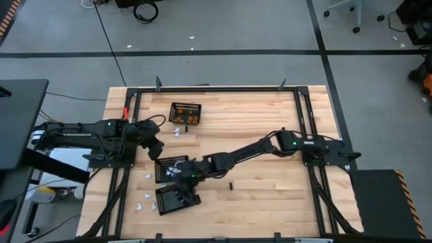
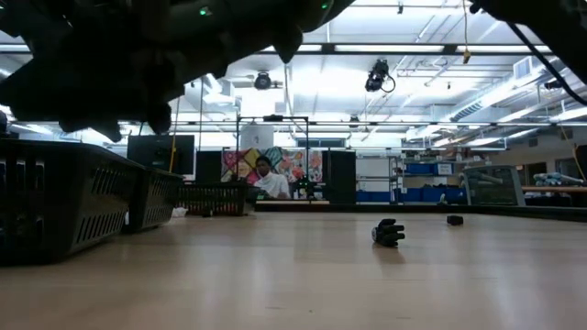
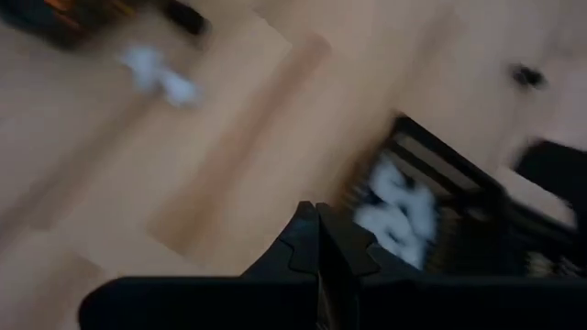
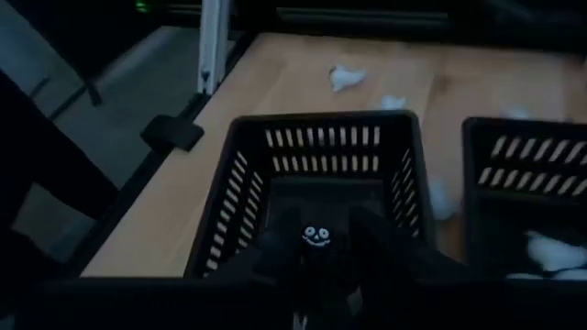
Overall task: Sort Halloween decoration
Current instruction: Put the black skeleton toy into the bottom black bin
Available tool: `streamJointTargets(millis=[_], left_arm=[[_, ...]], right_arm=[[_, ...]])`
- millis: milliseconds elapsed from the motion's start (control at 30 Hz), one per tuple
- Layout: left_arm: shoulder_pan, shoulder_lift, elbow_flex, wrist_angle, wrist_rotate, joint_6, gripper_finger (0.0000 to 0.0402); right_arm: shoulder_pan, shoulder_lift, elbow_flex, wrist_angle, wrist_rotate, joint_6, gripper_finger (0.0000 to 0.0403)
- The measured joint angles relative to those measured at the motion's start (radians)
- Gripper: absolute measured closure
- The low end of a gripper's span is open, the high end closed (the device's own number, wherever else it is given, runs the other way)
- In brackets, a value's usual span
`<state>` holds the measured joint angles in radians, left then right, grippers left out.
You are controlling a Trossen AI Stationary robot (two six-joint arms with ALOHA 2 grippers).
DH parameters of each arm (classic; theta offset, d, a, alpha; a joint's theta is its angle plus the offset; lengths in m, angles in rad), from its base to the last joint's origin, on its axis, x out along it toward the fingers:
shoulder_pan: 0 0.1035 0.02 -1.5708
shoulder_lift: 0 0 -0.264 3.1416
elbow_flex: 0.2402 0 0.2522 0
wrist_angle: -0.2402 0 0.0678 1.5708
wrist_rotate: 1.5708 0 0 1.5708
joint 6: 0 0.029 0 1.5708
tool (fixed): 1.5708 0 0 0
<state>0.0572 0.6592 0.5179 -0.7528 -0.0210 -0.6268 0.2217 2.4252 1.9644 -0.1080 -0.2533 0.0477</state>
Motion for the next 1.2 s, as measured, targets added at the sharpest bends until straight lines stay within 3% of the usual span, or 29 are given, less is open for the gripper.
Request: streamJointTargets(millis=[167, 433, 633, 933, 1200], left_arm=[[-0.030, 0.001, 0.000, -0.025, 0.121, -0.002, 0.0397], [-0.102, 0.000, 0.000, -0.050, 0.122, -0.042, 0.0397], [-0.136, 0.001, 0.000, -0.049, 0.092, -0.060, 0.0397], [-0.136, 0.000, 0.000, -0.043, 0.067, -0.061, 0.0397], [-0.136, 0.000, 0.000, -0.047, 0.067, -0.043, 0.0397]], right_arm=[[-0.008, 0.021, 0.035, -0.056, -0.009, 0.052, 0.0277], [-0.016, 0.010, 0.035, -0.078, 0.016, 0.088, 0.0242], [-0.014, 0.010, 0.035, -0.097, -0.052, 0.122, 0.0222], [-0.004, 0.006, 0.037, -0.128, -0.054, 0.163, 0.0153], [-0.006, -0.097, 0.068, -0.423, -0.035, 0.146, 0.0159]])
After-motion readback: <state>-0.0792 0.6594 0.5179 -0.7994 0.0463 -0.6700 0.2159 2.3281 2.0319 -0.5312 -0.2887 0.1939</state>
